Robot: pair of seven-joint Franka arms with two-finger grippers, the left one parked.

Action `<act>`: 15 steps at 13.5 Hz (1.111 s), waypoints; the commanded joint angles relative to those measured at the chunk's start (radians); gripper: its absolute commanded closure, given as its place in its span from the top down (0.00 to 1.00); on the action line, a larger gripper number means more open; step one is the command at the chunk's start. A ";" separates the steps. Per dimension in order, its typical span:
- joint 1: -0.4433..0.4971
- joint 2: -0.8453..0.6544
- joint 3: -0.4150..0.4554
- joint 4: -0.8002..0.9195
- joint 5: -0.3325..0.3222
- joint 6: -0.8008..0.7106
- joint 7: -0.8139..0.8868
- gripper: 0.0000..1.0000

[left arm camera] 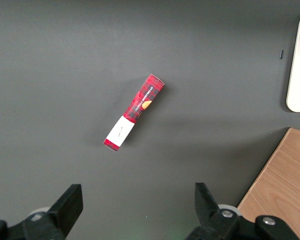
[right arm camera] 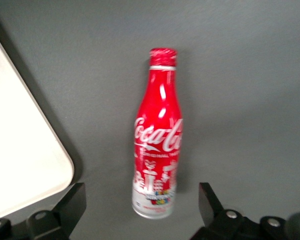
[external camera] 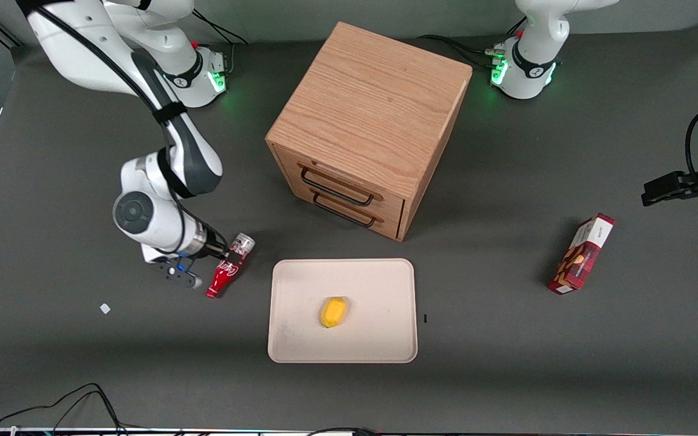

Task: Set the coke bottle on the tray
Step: 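Close the right gripper around the bottle's body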

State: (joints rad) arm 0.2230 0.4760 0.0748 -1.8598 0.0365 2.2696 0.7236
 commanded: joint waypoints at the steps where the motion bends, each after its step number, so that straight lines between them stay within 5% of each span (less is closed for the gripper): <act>1: 0.019 0.090 -0.004 0.056 -0.033 0.019 0.040 1.00; 6: 0.015 0.154 -0.010 0.048 -0.096 0.050 0.042 1.00; 15: 0.018 0.171 -0.012 0.050 -0.096 0.068 0.048 1.00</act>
State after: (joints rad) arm 0.2372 0.6367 0.0634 -1.8286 -0.0346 2.3341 0.7394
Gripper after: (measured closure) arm 0.000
